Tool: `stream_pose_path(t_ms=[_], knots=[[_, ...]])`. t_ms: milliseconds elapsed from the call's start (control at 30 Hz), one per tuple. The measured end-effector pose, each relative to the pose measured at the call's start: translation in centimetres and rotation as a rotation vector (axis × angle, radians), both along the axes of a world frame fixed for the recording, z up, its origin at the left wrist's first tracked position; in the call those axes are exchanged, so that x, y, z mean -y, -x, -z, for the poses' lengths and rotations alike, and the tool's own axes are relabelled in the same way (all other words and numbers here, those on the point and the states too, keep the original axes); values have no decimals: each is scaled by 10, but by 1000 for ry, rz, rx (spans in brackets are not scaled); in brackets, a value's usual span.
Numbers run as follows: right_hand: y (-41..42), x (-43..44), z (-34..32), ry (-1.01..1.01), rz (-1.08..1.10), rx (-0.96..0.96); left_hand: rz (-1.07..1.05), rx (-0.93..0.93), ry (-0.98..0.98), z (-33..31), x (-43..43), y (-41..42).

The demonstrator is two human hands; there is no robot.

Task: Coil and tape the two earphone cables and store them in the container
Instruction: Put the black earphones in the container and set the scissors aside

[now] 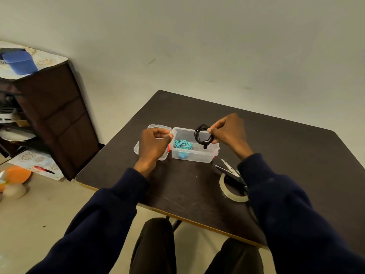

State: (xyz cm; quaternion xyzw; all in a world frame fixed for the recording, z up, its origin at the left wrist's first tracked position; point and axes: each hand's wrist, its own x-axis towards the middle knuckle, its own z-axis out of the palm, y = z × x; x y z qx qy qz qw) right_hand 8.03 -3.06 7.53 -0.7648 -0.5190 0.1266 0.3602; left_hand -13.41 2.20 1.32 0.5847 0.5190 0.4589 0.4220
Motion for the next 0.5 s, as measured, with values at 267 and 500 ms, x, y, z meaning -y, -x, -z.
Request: stream_pose_path(t_ms=[267, 500], knots=[[10, -8, 21, 82, 126, 260, 77, -122, 100, 4, -18, -5], [15, 4, 26, 206, 111, 462, 111, -109, 104, 0, -14, -9]])
